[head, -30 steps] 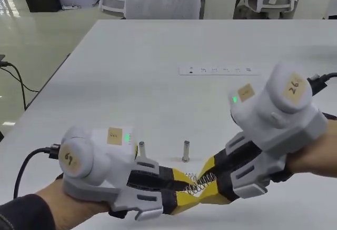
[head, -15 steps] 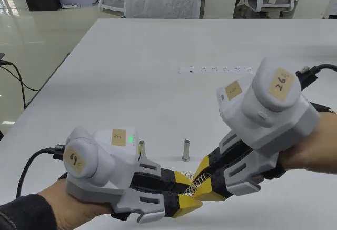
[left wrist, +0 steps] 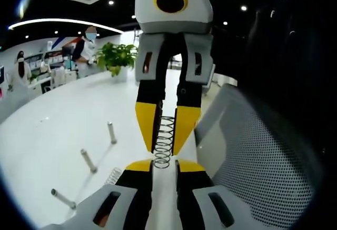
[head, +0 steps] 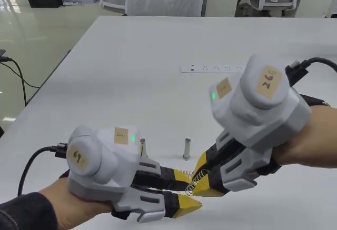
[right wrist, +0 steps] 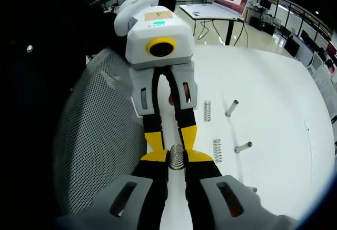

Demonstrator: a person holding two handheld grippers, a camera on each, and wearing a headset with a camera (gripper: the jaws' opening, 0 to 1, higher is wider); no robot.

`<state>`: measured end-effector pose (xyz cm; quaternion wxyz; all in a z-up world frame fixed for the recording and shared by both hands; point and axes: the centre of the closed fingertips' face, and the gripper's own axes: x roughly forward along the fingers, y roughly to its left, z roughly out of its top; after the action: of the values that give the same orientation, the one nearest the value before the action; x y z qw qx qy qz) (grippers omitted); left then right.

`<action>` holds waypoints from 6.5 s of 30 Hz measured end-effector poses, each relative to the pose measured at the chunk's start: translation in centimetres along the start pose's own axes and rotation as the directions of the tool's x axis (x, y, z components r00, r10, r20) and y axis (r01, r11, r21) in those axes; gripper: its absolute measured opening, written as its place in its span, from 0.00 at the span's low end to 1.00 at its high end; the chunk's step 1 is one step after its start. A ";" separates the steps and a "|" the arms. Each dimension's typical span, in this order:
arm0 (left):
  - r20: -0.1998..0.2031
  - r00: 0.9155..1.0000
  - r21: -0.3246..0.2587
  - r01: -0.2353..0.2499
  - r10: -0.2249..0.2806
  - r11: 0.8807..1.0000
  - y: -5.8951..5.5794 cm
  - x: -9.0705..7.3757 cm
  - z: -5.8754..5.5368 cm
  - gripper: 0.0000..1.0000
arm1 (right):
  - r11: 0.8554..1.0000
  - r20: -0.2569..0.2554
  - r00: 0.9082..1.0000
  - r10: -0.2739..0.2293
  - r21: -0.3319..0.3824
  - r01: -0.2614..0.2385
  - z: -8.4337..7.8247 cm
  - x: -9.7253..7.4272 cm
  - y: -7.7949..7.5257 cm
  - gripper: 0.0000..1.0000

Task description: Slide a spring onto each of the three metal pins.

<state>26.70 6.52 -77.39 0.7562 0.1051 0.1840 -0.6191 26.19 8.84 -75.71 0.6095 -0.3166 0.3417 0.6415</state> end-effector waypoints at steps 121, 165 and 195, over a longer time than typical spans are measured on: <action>0.025 0.929 -0.157 -0.362 0.370 0.919 3.7 -7.9 -3.5 0.48 | 0.963 -0.331 0.927 -0.176 0.137 0.232 -12.9 1.0 -13.3 0.18; 0.012 0.936 -0.137 -0.346 0.351 0.928 3.3 -7.7 -3.4 0.47 | 0.989 -0.163 0.981 -0.106 0.086 0.121 -6.2 6.0 -8.1 0.16; -0.012 0.947 -0.101 -0.322 0.322 0.941 3.8 -7.1 -3.0 0.45 | 0.995 -0.235 0.968 -0.086 0.027 0.095 -6.1 6.6 -8.1 0.07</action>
<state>28.75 14.81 -77.45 0.8520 0.0939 0.1937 -0.4773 33.89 7.71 -85.03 0.5998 -0.3934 0.4081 0.5647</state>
